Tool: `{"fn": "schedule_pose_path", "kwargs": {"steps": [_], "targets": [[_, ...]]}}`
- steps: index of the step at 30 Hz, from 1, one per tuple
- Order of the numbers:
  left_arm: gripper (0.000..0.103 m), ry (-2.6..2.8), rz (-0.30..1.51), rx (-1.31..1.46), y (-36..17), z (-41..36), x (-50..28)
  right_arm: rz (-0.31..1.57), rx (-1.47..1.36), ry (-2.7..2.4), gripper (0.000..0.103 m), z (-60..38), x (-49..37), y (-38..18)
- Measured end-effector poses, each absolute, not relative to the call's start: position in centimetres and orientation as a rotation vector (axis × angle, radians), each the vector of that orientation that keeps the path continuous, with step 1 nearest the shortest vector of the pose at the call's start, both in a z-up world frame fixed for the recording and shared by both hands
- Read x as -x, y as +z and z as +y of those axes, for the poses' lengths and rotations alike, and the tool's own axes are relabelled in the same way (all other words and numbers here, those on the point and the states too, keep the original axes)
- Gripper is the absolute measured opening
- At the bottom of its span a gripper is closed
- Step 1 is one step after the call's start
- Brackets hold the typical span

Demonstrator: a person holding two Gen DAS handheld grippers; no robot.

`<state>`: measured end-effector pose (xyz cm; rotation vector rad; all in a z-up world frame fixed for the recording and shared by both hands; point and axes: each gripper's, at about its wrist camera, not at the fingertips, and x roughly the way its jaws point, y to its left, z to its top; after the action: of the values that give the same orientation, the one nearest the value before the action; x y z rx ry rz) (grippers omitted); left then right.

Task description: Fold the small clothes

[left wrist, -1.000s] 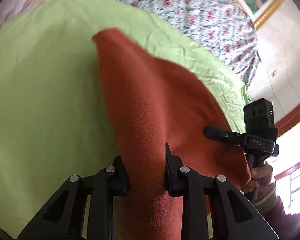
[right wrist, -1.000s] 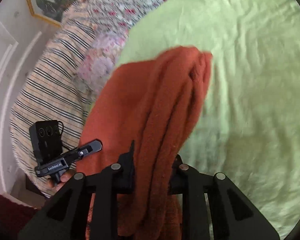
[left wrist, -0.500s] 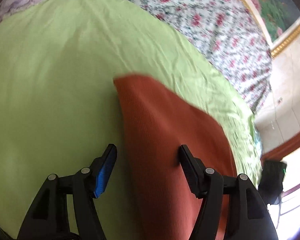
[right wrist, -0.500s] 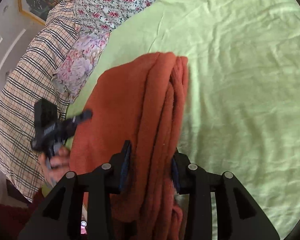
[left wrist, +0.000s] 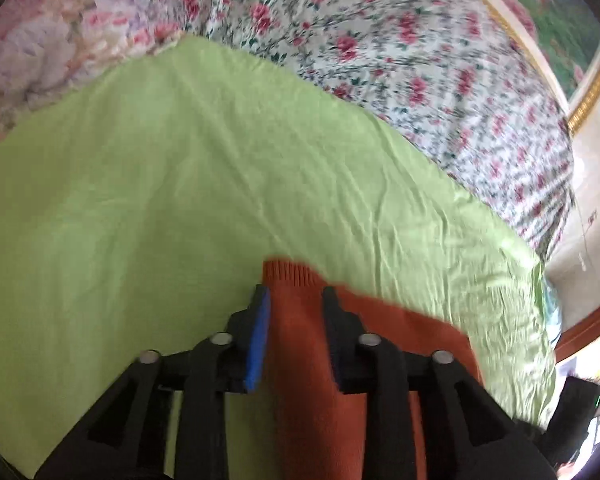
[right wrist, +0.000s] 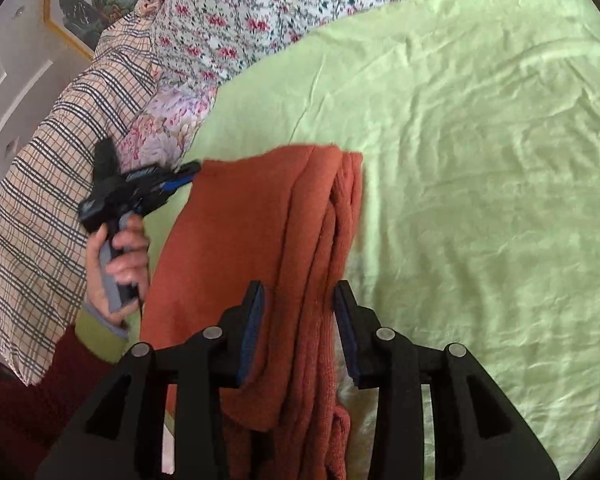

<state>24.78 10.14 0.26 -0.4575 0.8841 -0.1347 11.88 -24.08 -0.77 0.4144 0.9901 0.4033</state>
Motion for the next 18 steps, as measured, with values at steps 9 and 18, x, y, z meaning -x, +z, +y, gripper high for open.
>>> {"fn": "schedule_pose_path", "kwargs": {"steps": [9,18], "targets": [[0.055,-0.154,0.88,0.235,0.8,6.6,-8.7,0.972,-0.384,0.444,0.038,-22.2,-11.3,0.5],[0.069,-0.206,0.885,0.154,-1.6,3.2,2.8,1.017,-0.295,0.446,0.047,-21.4,-4.6,0.8]]}}
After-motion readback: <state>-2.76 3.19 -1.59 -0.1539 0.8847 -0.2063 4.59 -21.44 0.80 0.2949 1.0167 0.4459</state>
